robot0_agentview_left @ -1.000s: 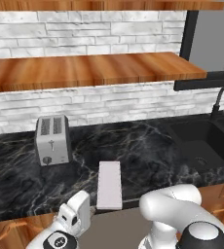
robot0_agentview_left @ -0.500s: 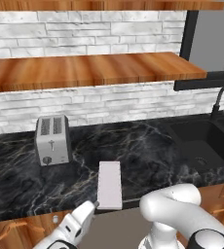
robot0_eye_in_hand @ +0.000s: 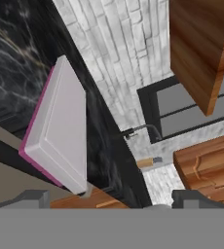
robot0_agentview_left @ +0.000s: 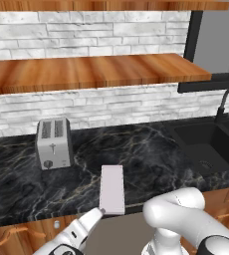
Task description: The ice cube tray has been filled with water. Take the tray and place it in the freezer to make ice. Close the freezer door after placing the tray.
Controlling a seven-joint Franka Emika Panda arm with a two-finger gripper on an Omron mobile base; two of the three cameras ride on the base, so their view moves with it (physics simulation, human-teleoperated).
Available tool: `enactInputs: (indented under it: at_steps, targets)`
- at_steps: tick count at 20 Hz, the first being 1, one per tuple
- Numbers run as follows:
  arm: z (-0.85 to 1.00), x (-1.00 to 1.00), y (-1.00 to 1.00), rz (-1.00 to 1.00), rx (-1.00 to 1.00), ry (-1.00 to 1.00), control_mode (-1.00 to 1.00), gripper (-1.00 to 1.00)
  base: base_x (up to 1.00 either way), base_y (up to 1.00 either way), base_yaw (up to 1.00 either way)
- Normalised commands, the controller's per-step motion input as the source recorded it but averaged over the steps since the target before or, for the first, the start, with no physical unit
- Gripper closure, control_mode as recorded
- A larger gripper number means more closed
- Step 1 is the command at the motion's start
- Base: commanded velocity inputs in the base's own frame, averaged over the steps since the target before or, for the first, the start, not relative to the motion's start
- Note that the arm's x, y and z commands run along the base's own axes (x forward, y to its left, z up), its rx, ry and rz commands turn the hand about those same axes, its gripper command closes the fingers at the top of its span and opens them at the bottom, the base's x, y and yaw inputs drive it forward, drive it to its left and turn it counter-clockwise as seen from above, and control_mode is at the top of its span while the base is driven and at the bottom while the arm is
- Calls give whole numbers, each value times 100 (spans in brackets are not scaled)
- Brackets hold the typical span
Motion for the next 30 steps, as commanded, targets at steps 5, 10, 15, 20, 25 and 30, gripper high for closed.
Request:
enactInputs:
  at_steps: [5, 10, 15, 20, 25, 30]
  targets:
    - [-6, 0, -14, 0, 5, 2, -100, -100, 0, 0, 0]
    - [-11, 7, -16, 0, 0, 12, -100, -100, 0, 0, 0]
    - [-2, 0, 0, 0, -2, 13, -100, -100, 0, 0, 0]
    - [-11, 1, 0, 0, -3, 5, -100, -100, 0, 0, 0]
    - [-10, 4, -5, 0, -1, 0, -100, -100, 0, 0, 0]
    - [-2, 11, -1, 0, 0, 0, -100, -100, 0, 0, 0]
